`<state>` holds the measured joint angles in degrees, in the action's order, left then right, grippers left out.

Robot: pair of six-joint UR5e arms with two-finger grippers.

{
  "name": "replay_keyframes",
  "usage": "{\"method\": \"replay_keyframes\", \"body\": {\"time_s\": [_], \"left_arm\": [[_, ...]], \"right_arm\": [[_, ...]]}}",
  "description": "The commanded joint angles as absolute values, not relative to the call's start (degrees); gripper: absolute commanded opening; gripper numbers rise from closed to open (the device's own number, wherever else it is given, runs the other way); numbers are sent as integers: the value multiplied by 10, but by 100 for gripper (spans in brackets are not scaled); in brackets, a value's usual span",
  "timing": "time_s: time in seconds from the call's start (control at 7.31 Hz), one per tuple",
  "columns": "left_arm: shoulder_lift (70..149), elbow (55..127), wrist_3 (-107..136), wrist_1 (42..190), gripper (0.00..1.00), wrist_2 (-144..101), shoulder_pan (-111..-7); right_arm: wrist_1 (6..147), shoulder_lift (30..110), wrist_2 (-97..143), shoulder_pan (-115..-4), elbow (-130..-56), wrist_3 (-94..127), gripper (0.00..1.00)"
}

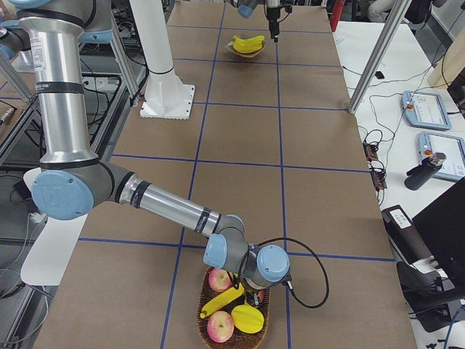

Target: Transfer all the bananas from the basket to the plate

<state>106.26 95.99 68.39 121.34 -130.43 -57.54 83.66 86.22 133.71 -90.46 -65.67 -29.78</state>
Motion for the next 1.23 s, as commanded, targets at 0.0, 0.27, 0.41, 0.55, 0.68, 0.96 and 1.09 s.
{"method": "replay_keyframes", "body": {"time_s": [0.0,0.27,0.41,0.55,0.68,0.96,1.09], "left_arm": [[1063,961,684,1214,100,-1304,-576],[1063,961,685,1214,100,-1304,-576],[1062,961,685,1214,100,-1304,-575],[1062,961,685,1214,100,-1304,-575],[1062,959,685,1214,100,-1304,-574],[1069,955,686,1214,100,-1303,-566],[1078,955,684,1215,100,-1303,-562]], "right_arm": [[859,866,1311,-932,-695,-307,0],[942,867,1307,-966,-756,-319,0],[966,863,1308,-982,-767,-325,0],[982,858,1314,-985,-790,-324,0],[986,833,1339,-986,-795,-314,0],[984,768,1389,-954,-805,-136,0],[983,737,1421,-907,-814,-60,0]]}}
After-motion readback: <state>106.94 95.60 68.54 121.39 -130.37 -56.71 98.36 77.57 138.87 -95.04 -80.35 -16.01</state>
